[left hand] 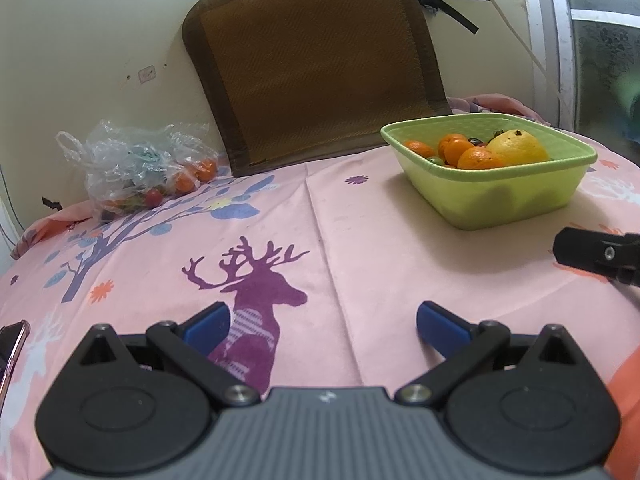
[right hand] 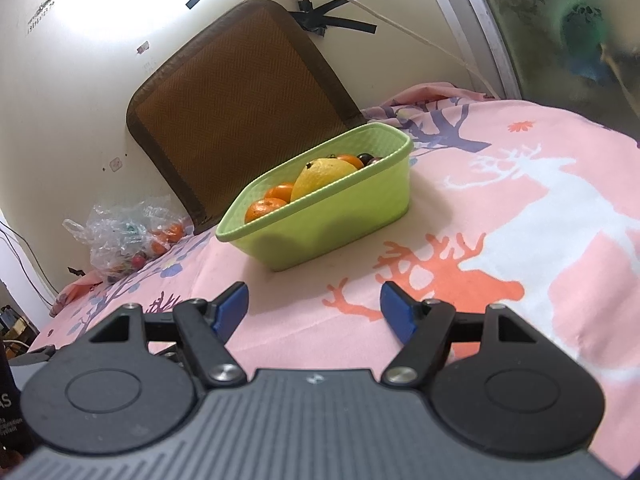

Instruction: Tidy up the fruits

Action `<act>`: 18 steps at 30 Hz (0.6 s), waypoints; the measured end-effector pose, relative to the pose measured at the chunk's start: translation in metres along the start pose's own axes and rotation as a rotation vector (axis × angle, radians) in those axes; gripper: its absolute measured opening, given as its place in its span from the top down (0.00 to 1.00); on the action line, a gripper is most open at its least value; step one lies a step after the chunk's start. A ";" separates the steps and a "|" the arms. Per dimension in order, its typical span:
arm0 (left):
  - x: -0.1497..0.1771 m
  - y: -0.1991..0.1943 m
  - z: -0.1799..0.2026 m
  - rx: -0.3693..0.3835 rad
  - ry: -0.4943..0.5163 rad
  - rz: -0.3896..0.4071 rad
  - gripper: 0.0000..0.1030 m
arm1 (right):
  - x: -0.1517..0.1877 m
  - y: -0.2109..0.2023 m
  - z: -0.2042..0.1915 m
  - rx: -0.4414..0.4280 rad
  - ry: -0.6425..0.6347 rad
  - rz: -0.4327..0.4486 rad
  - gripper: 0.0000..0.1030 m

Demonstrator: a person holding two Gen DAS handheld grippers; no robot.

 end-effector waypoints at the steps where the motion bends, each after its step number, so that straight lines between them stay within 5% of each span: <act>1: 0.000 0.000 -0.001 -0.003 -0.007 -0.003 0.00 | 0.000 -0.001 -0.001 0.002 -0.007 0.005 0.27; 18: 0.001 0.003 -0.007 -0.026 -0.053 -0.021 0.00 | 0.002 -0.005 -0.016 0.016 -0.102 0.056 0.27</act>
Point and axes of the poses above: each gripper's, at about its wrist camera, not at the fingertips, and y roughly the way its jaws point, z to its right, x to its underside, the point moved 8 cm from there along y, roughly the way its jaws point, and after that the axes turned 4 degrees about -z, right-handed, at the moved point
